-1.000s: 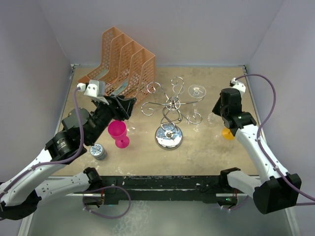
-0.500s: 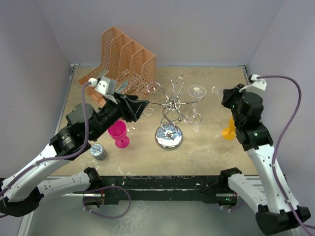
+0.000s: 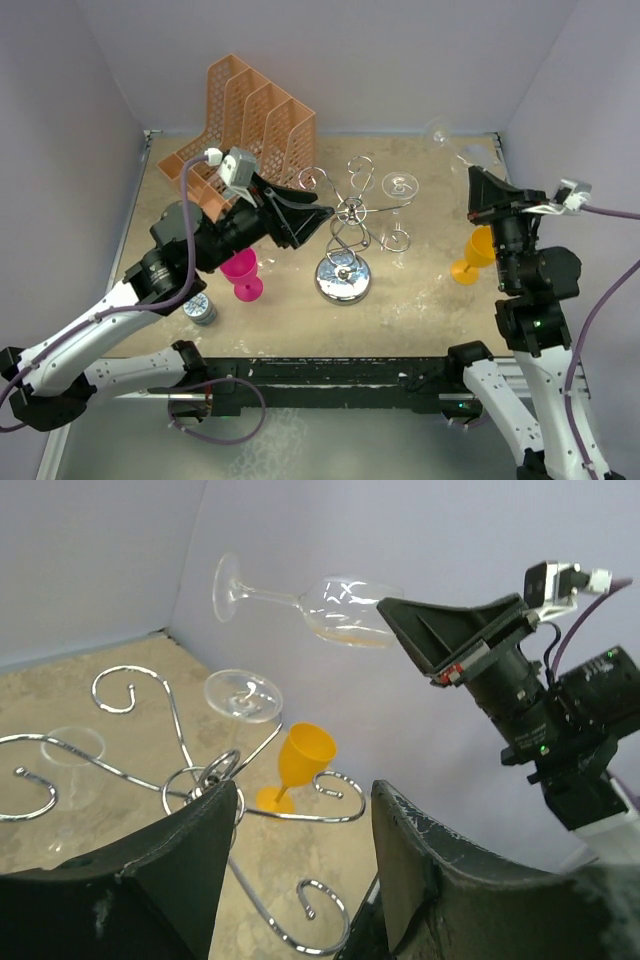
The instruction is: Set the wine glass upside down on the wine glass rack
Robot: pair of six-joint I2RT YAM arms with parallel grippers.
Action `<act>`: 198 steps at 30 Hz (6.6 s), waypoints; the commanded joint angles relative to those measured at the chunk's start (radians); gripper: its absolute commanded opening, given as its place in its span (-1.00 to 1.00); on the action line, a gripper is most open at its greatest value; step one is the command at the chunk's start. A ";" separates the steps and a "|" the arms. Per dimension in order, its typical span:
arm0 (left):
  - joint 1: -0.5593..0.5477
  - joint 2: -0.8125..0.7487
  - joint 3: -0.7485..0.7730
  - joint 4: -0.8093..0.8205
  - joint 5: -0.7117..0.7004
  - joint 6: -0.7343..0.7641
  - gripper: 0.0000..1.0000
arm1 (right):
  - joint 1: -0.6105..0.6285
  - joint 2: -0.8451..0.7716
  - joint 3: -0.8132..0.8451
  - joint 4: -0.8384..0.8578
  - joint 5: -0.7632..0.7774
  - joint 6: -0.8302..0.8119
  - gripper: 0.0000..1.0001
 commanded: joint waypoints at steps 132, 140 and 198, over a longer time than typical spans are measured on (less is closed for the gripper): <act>-0.127 0.331 0.381 0.334 0.125 0.097 -1.00 | 0.005 0.422 0.408 0.343 -1.238 0.114 0.13; -0.126 0.335 0.397 0.284 0.044 0.124 -1.00 | 0.007 0.336 0.416 0.240 -1.094 0.060 0.06; -0.127 0.107 0.294 -0.022 -0.368 0.887 -1.00 | 0.390 0.705 0.663 0.195 -0.745 0.713 -0.17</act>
